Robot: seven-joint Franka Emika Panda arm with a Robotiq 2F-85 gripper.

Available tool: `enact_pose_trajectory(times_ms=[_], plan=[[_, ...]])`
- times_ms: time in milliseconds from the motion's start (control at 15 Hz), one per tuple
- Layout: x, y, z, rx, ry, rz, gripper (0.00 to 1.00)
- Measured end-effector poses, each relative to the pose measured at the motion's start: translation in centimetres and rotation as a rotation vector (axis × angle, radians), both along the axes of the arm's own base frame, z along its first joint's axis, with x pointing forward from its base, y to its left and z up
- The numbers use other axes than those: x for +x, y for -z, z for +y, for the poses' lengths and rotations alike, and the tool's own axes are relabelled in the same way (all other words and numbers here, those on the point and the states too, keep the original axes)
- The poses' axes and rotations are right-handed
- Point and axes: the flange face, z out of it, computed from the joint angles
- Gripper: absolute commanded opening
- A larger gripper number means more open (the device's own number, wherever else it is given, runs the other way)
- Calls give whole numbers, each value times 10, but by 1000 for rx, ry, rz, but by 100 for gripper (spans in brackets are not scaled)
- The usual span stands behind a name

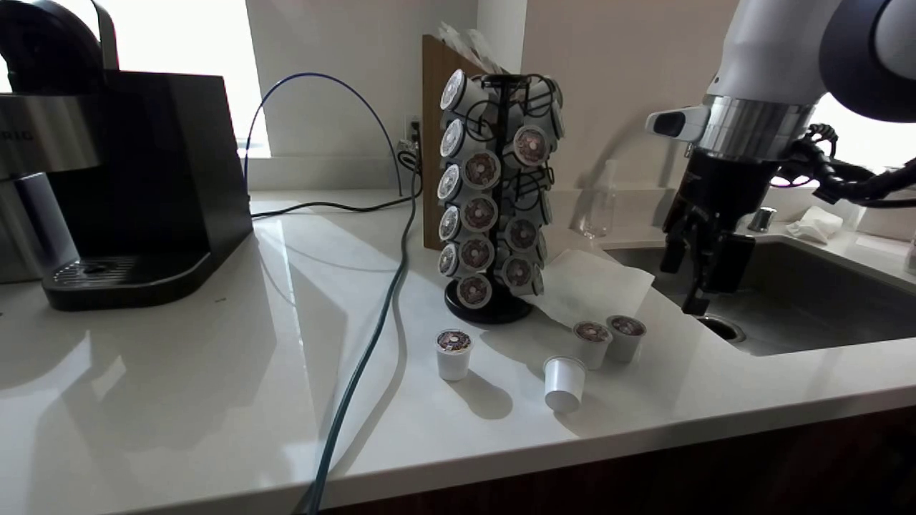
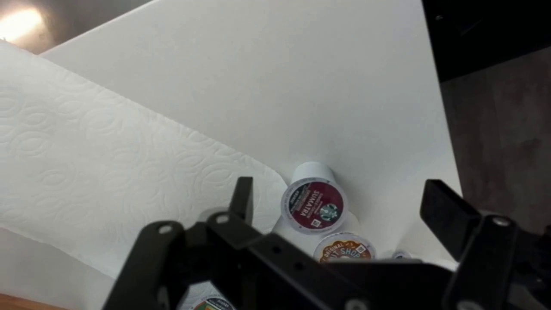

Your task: Move one coffee capsule, which is on the counter, to the metal holder

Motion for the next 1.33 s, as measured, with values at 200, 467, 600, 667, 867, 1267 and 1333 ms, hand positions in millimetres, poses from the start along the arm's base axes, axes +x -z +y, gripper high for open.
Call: enact_pose_trajectory(times_ms=[200,467,600,667,867,1267,1333], plan=[[14,14,6,-8,-18,-3,100],[26,36,23,-36,-48,17,100],[30,44,24,-40,-45,32,100],[31,45,23,-40,-44,35,100],[32,45,23,-39,-41,33,100],[34,44,27,-23,-37,34,88],[34,45,27,-18,-33,37,90]])
